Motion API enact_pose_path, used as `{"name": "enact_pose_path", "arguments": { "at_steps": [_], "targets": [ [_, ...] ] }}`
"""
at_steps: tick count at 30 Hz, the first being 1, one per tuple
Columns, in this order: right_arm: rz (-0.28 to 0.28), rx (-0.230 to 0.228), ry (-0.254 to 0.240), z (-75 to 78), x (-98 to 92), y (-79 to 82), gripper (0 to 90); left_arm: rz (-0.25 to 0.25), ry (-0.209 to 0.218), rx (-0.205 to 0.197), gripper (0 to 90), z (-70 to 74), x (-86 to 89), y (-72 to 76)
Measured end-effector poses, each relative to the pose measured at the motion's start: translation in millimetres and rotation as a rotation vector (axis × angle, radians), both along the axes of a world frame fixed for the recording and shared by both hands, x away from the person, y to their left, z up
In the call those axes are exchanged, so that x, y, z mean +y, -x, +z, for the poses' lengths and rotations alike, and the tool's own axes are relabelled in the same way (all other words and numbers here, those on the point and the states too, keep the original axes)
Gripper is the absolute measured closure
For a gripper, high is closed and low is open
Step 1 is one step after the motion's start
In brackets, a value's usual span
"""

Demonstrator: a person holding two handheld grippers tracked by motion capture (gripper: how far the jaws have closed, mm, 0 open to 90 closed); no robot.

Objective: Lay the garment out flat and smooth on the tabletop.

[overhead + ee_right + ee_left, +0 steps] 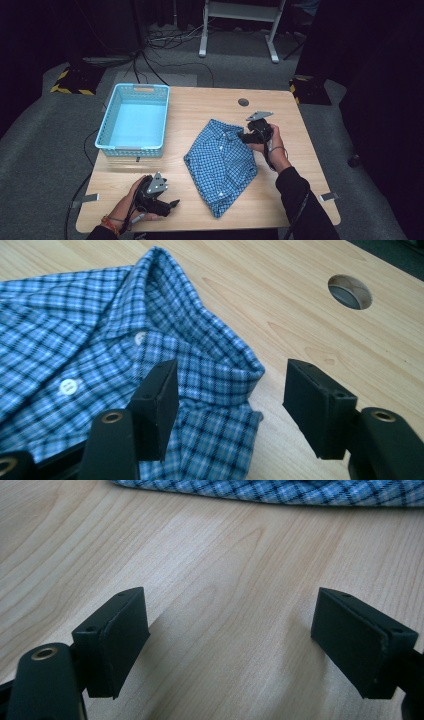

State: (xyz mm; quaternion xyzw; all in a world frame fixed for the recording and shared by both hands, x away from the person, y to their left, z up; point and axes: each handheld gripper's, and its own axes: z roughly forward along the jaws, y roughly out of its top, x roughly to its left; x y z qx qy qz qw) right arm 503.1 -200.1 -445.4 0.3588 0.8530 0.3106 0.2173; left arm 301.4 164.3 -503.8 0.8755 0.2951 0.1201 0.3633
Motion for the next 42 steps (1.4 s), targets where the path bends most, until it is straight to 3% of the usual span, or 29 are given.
{"name": "enact_pose_path", "arguments": {
  "at_steps": [16, 30, 42],
  "targets": [
    [0.111, 0.002, 0.009, 9.4, 1.1, 36.8, 31.3, 0.002, 0.0, 0.0, 15.1, 0.0, 0.0, 0.1],
    [0.238, 0.03, 0.034, -2.6, 11.4, 80.3, 30.0, 0.003, 0.0, 0.0, 15.1, 0.0, 0.0, 0.3],
    [0.298, 0.065, 0.021, -11.1, 4.4, 109.0, 27.9, 0.011, -0.005, 0.004, 15.1, 0.5, -0.6, 1.1]
  ]
}}
